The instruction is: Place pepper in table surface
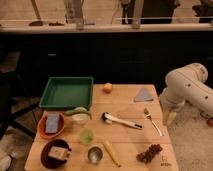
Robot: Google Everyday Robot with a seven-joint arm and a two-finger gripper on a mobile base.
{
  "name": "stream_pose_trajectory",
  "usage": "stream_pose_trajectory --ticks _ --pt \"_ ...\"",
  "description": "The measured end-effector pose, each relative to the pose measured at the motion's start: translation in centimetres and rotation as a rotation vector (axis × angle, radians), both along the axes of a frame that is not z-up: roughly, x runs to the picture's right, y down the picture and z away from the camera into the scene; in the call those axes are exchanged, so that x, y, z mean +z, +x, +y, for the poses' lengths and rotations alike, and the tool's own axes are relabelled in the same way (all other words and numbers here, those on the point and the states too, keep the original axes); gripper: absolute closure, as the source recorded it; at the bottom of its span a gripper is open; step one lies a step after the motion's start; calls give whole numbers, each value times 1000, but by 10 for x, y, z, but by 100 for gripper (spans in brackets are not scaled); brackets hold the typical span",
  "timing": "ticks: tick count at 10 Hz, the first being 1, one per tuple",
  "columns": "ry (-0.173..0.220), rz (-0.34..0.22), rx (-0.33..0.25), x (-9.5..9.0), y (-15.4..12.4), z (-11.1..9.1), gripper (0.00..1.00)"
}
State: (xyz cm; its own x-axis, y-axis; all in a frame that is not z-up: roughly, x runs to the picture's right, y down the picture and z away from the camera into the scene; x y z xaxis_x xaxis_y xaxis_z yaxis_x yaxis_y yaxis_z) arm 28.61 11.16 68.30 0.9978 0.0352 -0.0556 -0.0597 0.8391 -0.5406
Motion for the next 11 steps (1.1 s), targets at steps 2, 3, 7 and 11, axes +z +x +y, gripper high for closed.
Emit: stream_pose_trajectory --ticks 2,3,7,11 --pt "0 0 0 0 0 0 20" --pt "0 0 0 0 0 0 20" --pt "-31 25 -16 9 -29 -1 20" --pt "-38 18 -58 18 -106 -2 20"
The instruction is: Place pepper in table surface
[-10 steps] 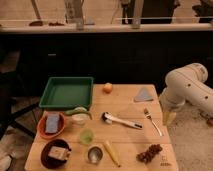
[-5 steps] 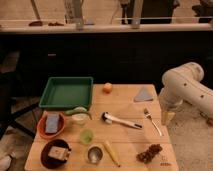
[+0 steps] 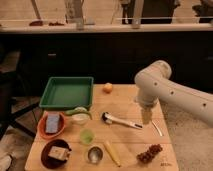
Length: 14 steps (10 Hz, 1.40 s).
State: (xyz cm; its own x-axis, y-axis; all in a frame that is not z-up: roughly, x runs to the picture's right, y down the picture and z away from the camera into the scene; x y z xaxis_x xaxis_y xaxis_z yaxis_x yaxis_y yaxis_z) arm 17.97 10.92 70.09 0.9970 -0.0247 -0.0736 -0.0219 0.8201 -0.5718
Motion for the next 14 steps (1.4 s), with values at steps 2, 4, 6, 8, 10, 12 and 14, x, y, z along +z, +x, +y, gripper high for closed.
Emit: stream_pose_trajectory --ticks 2,4,6,8,10,12,14 --pt "11 -13 24 4 -35 0 20" --pt "14 -13 30 5 -40 1 20" --pt "13 -12 31 5 -39 1 20" --pt "11 -17 36 5 -40 2 20" --pt "16 -59 73 8 -45 1 20" --pt "19 -126 115 11 -70 -1 20" --pt "20 -206 160 15 -111 -4 20"
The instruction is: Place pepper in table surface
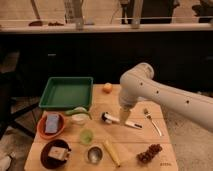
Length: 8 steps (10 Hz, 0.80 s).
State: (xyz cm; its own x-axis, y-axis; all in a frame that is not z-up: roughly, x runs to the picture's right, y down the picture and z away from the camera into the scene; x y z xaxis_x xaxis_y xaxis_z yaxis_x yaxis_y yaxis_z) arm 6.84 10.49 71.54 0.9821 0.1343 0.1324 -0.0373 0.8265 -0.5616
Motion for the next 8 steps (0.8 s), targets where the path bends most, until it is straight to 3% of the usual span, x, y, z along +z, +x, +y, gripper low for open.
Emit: stream_pose_trajectory --ticks 2,5,8 --pt "-5 -88 53 4 -37 -2 20" --pt "2 -201 89 7 -88 -5 20" --pt "23 -259 44 8 -138 -7 20"
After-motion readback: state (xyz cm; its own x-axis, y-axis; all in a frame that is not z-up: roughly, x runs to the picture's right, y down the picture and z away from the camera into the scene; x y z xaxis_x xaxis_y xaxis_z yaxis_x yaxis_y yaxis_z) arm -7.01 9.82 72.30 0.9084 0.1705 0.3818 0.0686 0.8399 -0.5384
